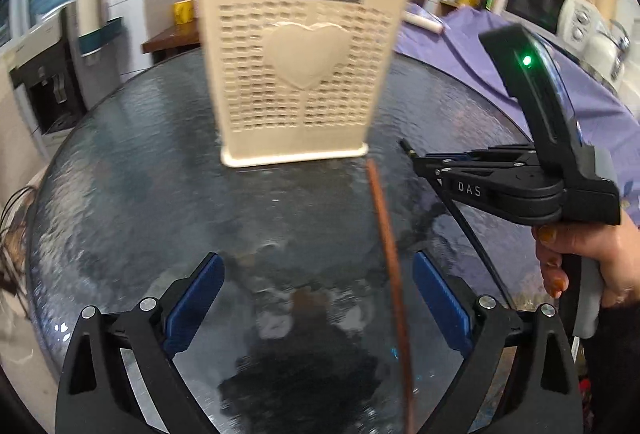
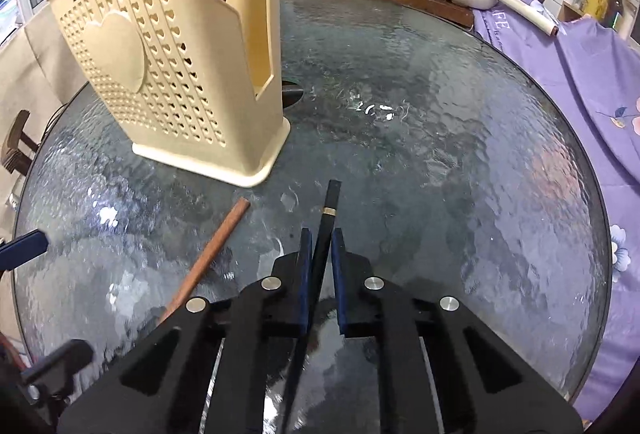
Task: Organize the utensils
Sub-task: 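Grip the brown wooden chopstick with the left tool while the right tool holds the black one, then lift both chopsticks and carry them above the cream holder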
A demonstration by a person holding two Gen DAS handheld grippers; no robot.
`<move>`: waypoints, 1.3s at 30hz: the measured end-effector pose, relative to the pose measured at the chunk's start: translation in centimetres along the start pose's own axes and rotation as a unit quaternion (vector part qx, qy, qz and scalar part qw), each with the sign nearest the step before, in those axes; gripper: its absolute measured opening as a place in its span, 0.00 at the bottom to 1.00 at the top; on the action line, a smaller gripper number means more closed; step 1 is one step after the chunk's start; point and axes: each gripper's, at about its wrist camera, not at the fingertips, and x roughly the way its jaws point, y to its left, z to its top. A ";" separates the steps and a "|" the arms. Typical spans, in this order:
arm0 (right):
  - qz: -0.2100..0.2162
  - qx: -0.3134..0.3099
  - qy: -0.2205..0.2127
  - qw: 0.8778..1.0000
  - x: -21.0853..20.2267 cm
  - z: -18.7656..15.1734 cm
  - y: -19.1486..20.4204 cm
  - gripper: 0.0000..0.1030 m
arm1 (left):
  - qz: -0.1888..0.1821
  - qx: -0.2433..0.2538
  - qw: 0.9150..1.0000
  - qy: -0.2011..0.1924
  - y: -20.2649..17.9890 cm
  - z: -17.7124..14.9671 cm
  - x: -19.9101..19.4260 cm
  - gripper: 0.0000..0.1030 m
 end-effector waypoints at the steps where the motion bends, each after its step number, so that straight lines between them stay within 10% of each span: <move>1: 0.001 0.003 0.001 1.000 -0.3 -0.3 -0.4 0.09 | -0.005 0.005 1.000 0.005 -0.3 0.2 0.4 0.86; 25: 0.012 0.036 -0.006 0.999 -1.1 -2.1 -2.8 0.09 | 0.010 0.067 0.996 0.065 -4.9 6.3 8.5 0.08; 39: 0.042 0.053 -0.056 0.996 -4.3 -2.2 -2.4 0.08 | -0.015 0.038 0.999 0.027 -2.8 5.7 4.3 0.07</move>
